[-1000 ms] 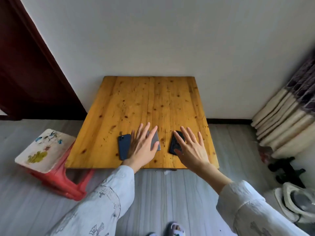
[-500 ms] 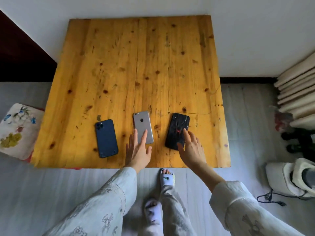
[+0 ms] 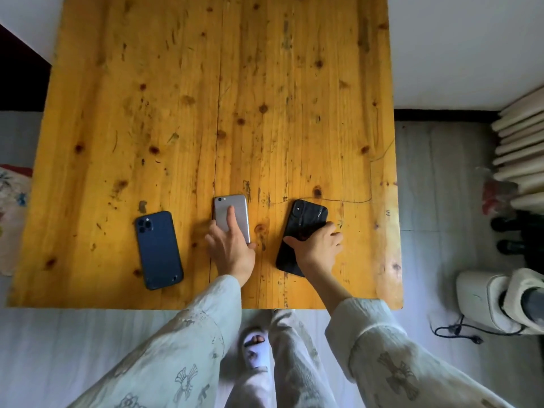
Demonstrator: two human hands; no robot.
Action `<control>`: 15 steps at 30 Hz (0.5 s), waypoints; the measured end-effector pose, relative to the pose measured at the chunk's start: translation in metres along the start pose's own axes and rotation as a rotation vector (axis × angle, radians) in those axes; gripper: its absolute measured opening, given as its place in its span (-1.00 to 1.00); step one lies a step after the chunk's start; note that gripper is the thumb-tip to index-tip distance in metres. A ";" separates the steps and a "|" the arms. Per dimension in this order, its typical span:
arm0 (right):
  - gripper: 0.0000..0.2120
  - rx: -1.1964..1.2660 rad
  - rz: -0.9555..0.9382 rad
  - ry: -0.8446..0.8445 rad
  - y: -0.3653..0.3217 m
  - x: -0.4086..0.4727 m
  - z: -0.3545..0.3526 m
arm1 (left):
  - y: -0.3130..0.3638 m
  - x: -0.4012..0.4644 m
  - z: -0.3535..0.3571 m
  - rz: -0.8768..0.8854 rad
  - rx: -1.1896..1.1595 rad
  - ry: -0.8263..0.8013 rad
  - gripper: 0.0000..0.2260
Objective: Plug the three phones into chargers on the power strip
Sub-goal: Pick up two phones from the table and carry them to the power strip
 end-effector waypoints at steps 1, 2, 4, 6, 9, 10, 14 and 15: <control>-0.20 0.007 0.018 -0.012 0.000 0.003 0.000 | 0.000 0.002 -0.001 -0.018 0.003 -0.014 -0.18; -0.20 0.008 0.031 -0.019 0.001 0.005 0.000 | 0.001 0.004 -0.003 -0.024 0.008 -0.023 -0.13; -0.20 0.010 0.056 -0.028 0.001 0.008 -0.001 | 0.003 0.008 -0.005 -0.008 0.016 -0.032 -0.05; -0.20 0.022 0.083 -0.034 0.001 0.009 -0.001 | 0.005 0.007 -0.005 0.007 -0.002 -0.032 -0.01; -0.19 0.040 0.106 -0.037 0.002 0.009 0.000 | 0.004 0.003 -0.001 0.022 -0.066 -0.024 0.03; -0.18 0.046 0.115 -0.040 0.002 0.010 0.000 | 0.003 0.002 0.001 0.031 -0.090 -0.020 0.03; -0.14 0.072 0.173 -0.054 0.004 0.010 0.001 | -0.001 0.002 0.002 0.058 -0.173 0.014 0.02; -0.15 0.070 0.177 -0.047 0.002 0.009 0.002 | -0.002 0.003 0.002 0.058 -0.182 0.020 0.00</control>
Point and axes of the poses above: each hand's wrist, its own x-axis towards the middle knuckle, its own z-axis out of the palm, y = z × x, the point moved 9 cm from there along x, towards the middle knuckle, and after that the axes turned 15 degrees about z, right-handed, at the moved point
